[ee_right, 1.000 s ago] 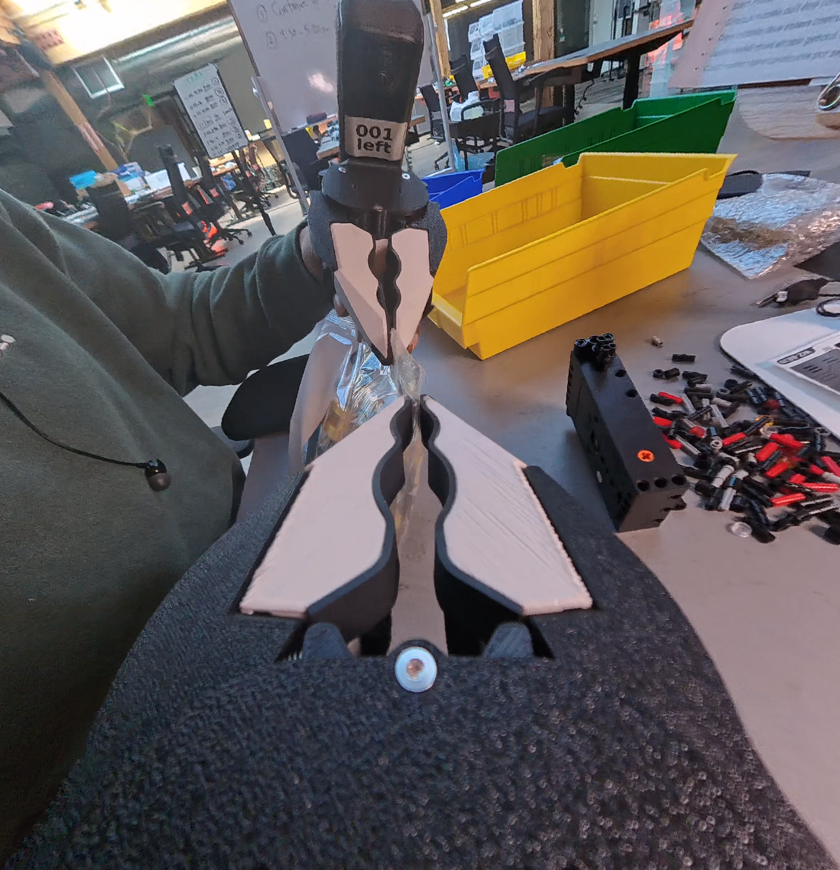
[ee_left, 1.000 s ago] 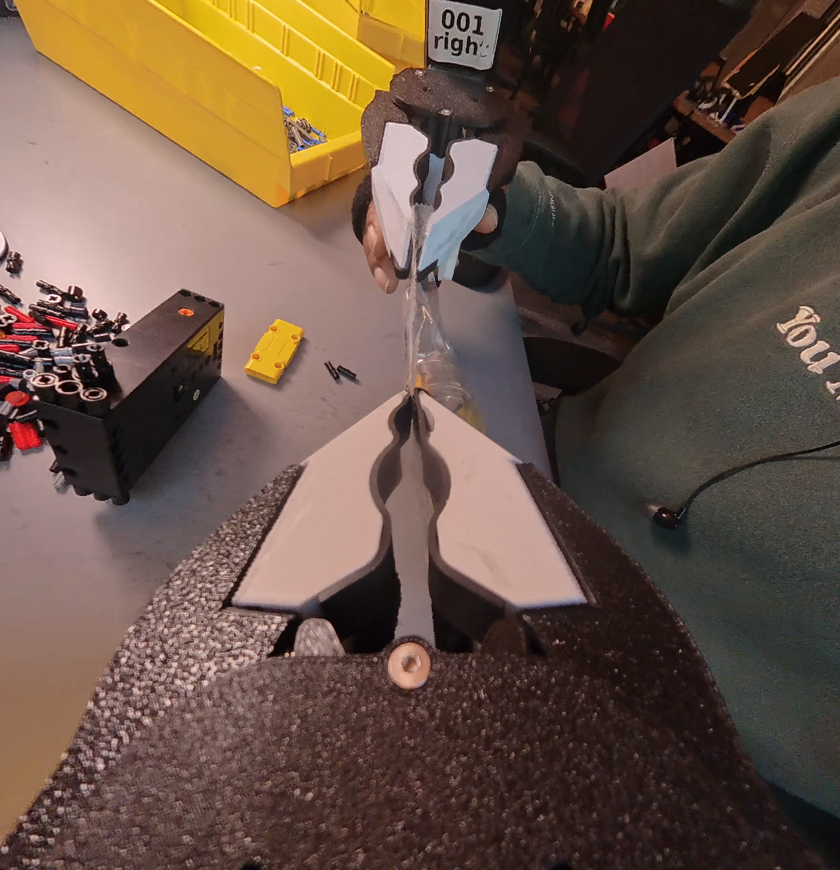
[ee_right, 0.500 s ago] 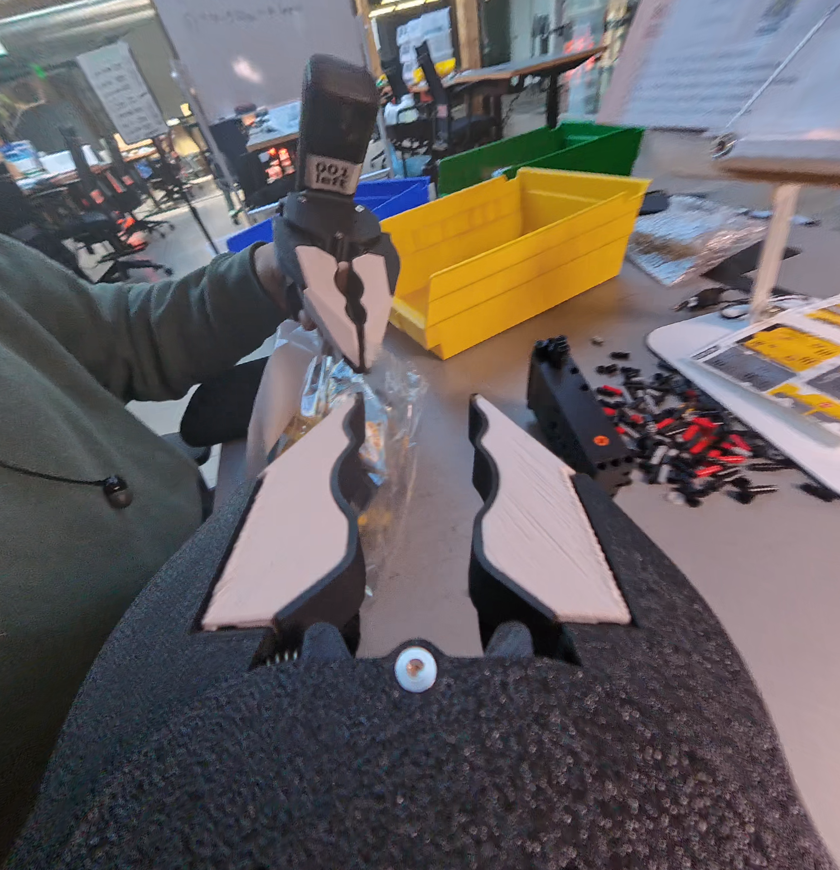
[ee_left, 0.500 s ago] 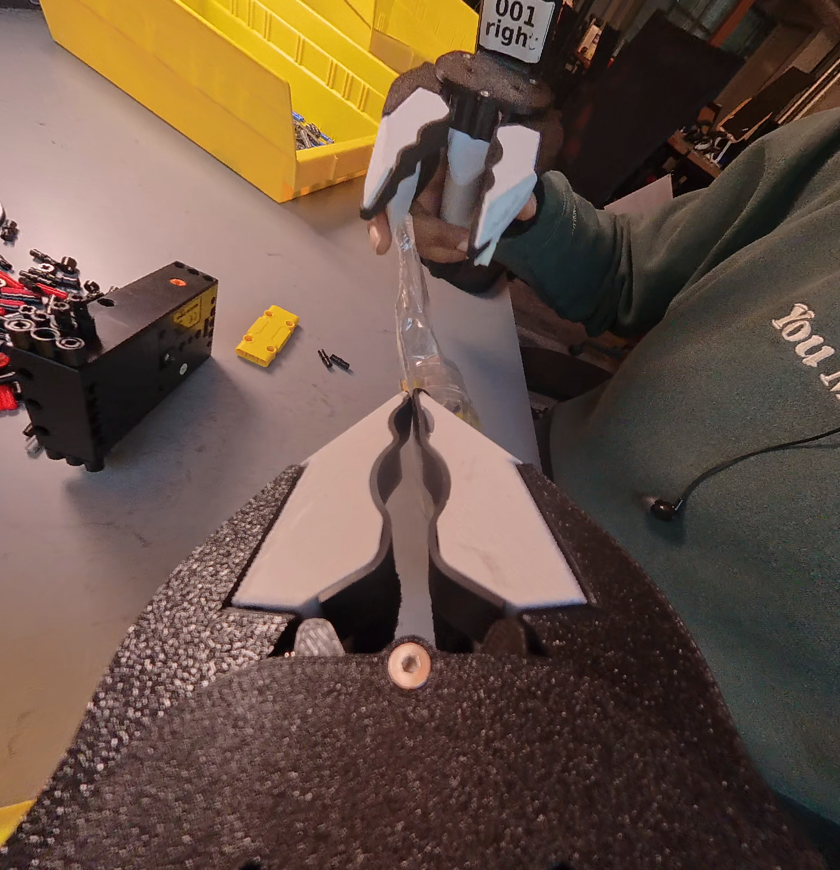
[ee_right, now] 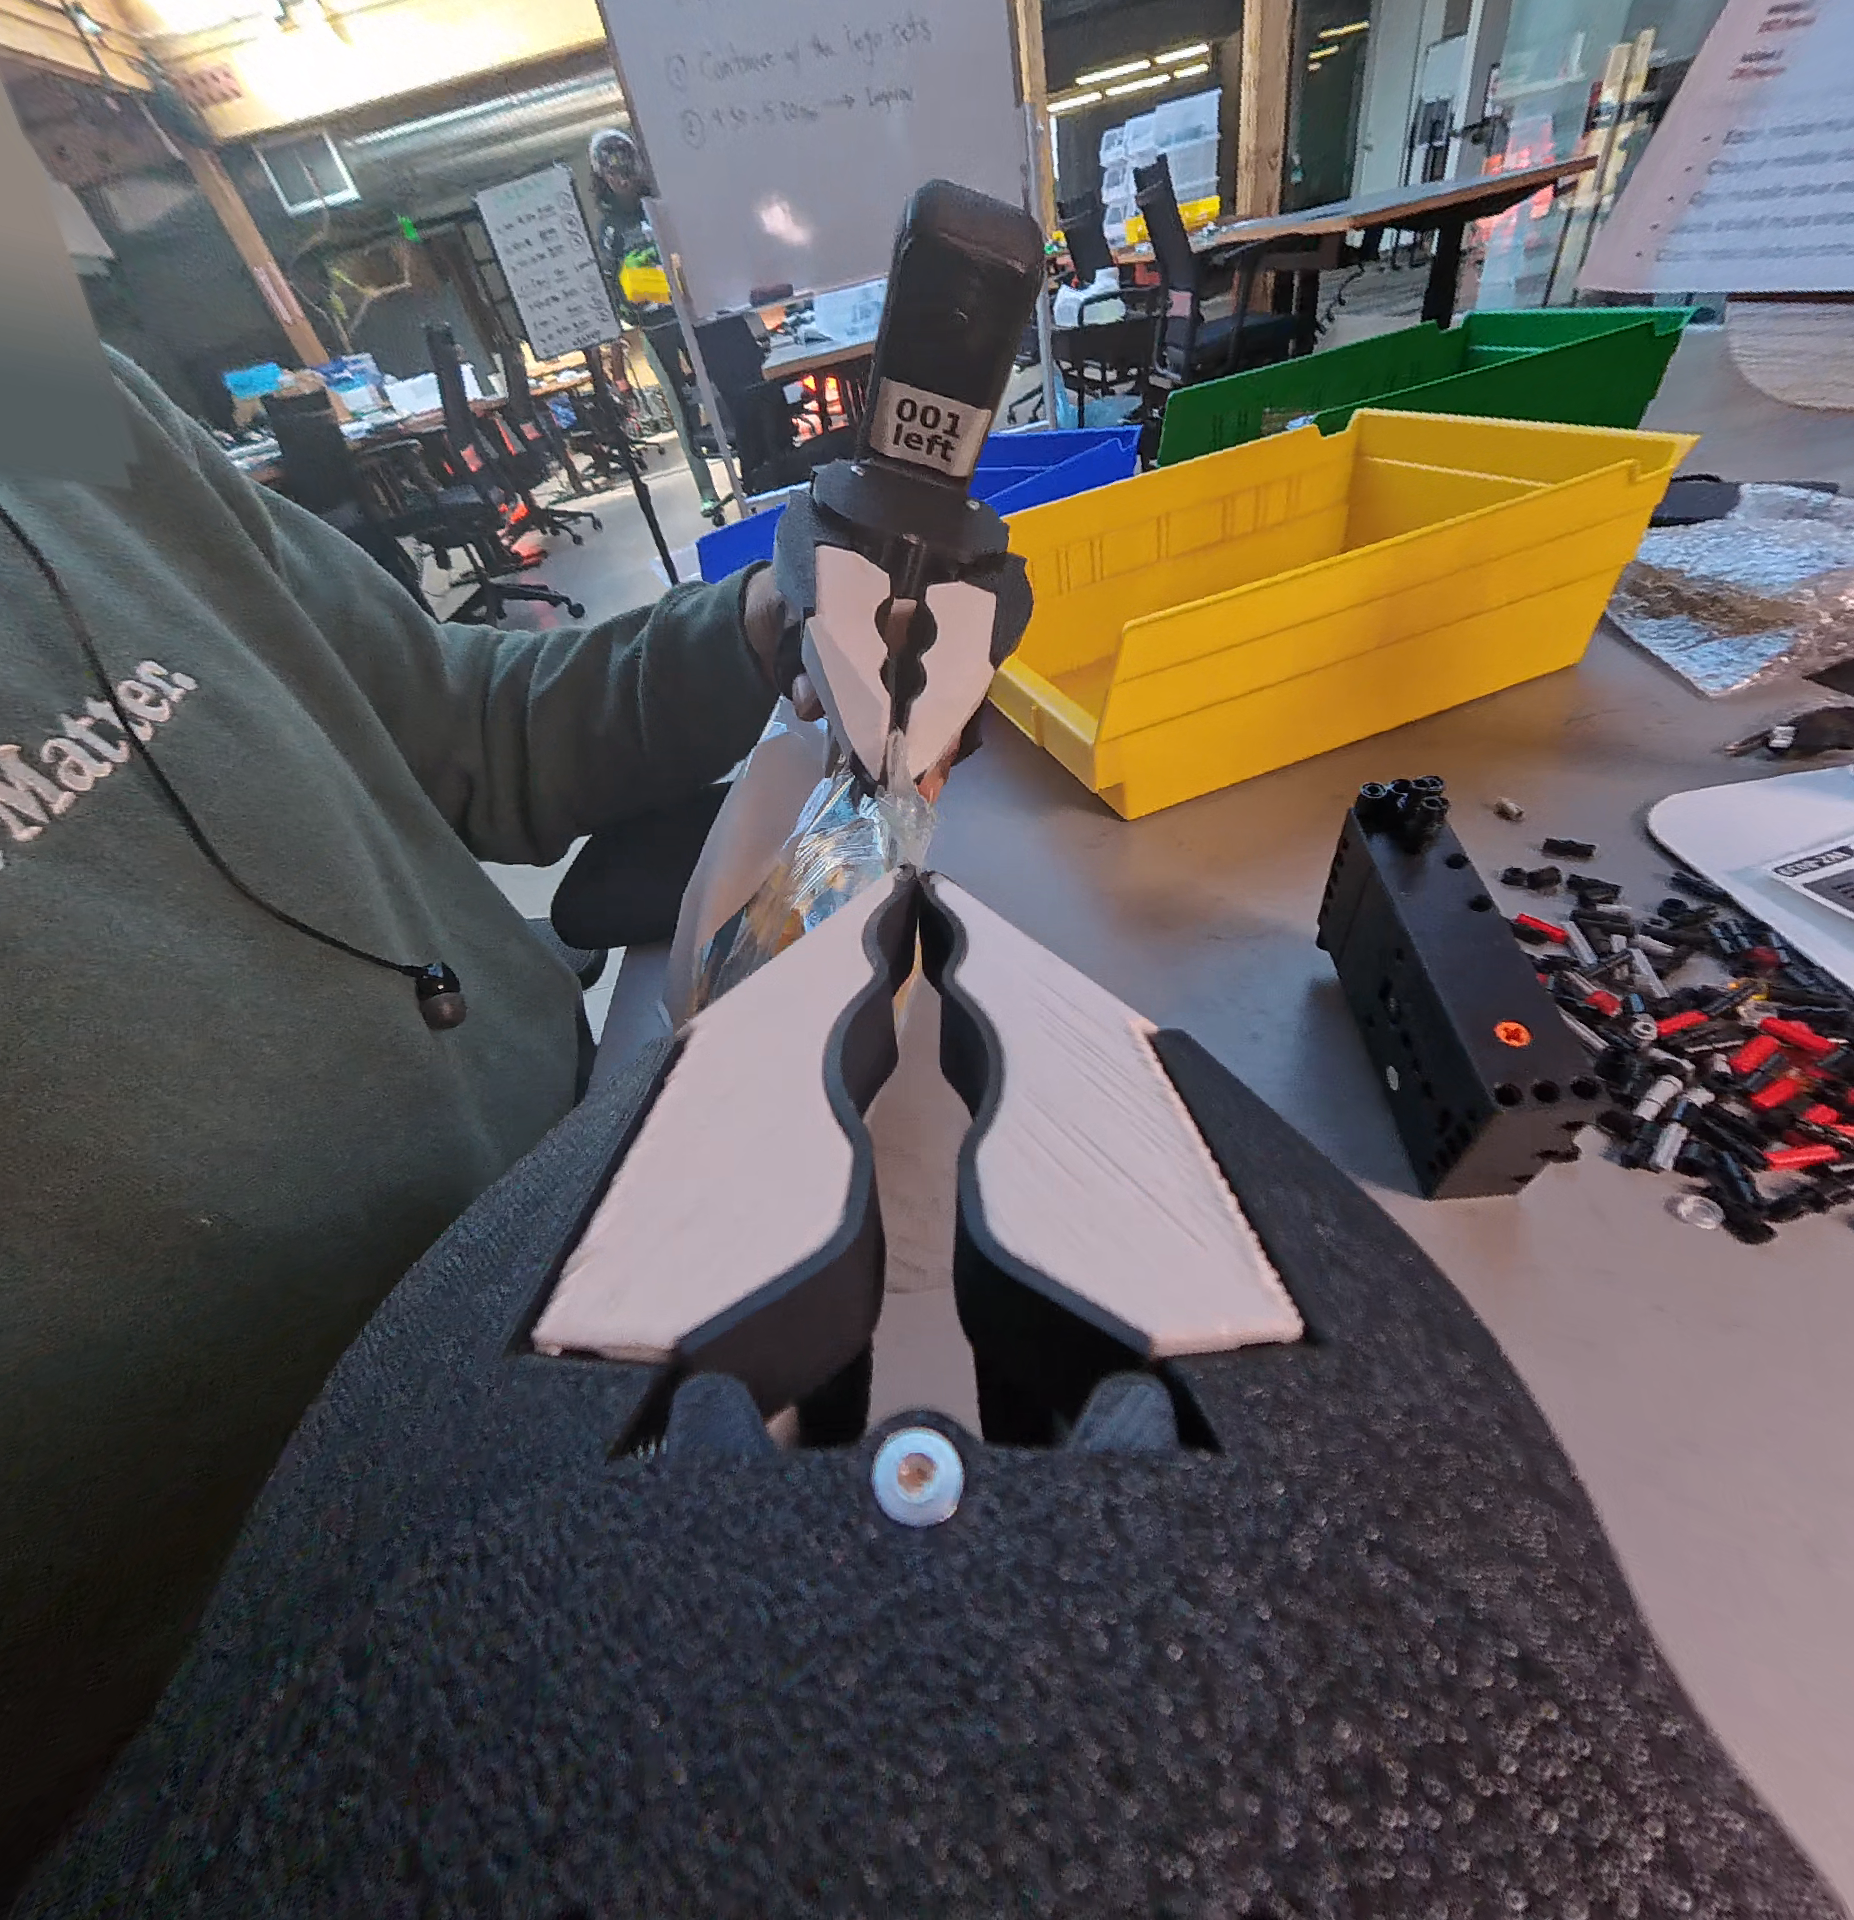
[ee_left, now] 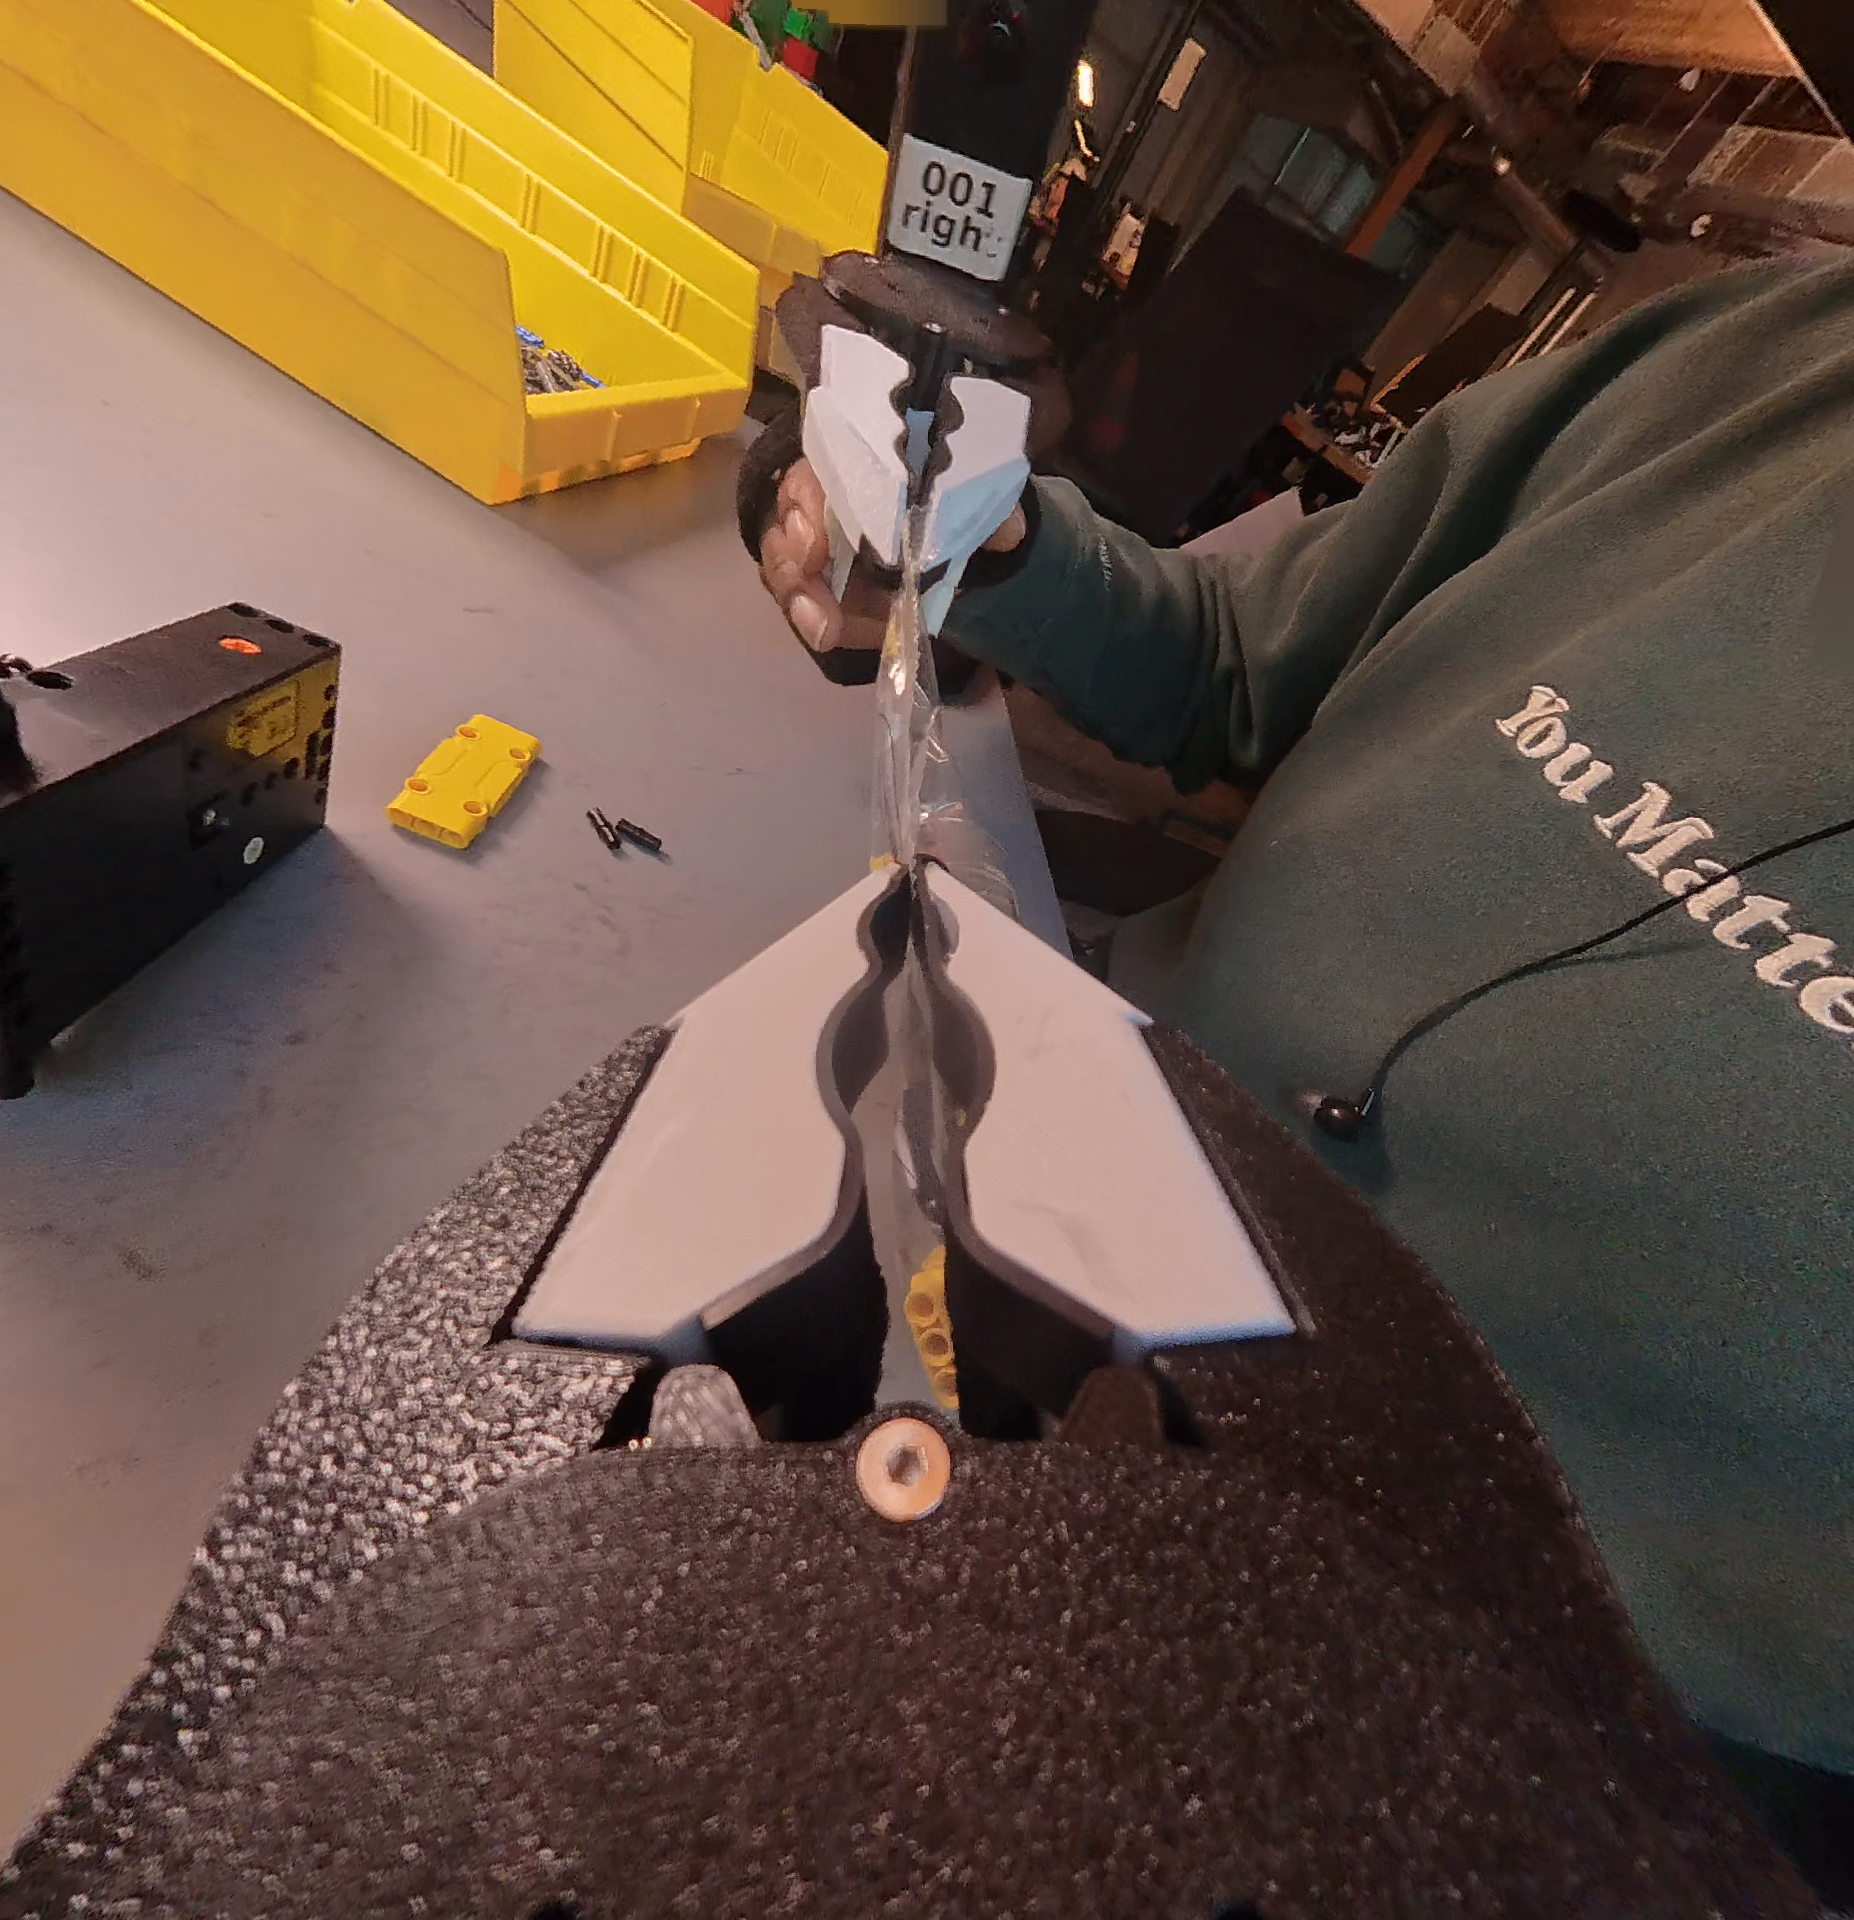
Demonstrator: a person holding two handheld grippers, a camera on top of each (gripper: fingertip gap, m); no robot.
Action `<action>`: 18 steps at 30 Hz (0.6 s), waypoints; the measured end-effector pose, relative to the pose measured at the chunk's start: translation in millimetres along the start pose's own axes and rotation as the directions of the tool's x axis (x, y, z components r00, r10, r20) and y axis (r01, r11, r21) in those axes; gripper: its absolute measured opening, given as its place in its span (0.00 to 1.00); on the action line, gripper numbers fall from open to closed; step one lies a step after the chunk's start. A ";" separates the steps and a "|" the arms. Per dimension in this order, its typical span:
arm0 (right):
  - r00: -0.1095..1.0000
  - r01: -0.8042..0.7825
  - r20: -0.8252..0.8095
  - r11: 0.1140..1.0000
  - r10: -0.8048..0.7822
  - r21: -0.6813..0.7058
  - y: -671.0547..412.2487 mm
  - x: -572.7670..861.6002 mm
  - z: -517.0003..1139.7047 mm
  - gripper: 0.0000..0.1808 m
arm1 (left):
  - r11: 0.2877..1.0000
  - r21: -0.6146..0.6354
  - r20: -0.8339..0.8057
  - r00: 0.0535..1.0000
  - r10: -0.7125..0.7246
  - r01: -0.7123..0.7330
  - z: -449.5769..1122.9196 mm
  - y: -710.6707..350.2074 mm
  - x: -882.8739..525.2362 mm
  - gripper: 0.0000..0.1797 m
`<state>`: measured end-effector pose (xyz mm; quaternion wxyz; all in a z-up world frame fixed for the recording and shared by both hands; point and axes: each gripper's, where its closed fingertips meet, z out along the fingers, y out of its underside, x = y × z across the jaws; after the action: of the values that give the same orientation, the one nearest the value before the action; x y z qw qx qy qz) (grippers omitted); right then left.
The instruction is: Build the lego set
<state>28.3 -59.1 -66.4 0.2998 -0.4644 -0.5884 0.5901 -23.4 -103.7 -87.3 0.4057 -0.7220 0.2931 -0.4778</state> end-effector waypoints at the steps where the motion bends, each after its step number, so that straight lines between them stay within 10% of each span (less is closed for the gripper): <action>1: 1.000 0.000 0.017 1.000 0.000 -0.005 1.5 -1.3 -0.4 0.00 | 1.000 -0.009 -0.013 1.000 0.011 -0.011 0.8 1.6 1.5 0.00; 13: 0.971 0.163 0.201 0.976 -0.131 -0.148 3.8 -10.6 12.0 0.00 | 0.944 -0.177 0.031 0.957 0.287 -0.277 17.9 -32.7 5.0 0.13; 18: 0.961 0.238 0.164 0.967 -0.222 -0.086 -26.0 -6.9 16.3 0.00 | 0.912 -0.249 0.070 0.933 0.353 -0.327 37.1 -40.1 -4.8 0.00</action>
<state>11.2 -68.7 -41.8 0.2956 -0.3614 -0.6898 0.5533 10.7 -68.4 -62.7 0.4109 -0.7284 0.4450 -0.3203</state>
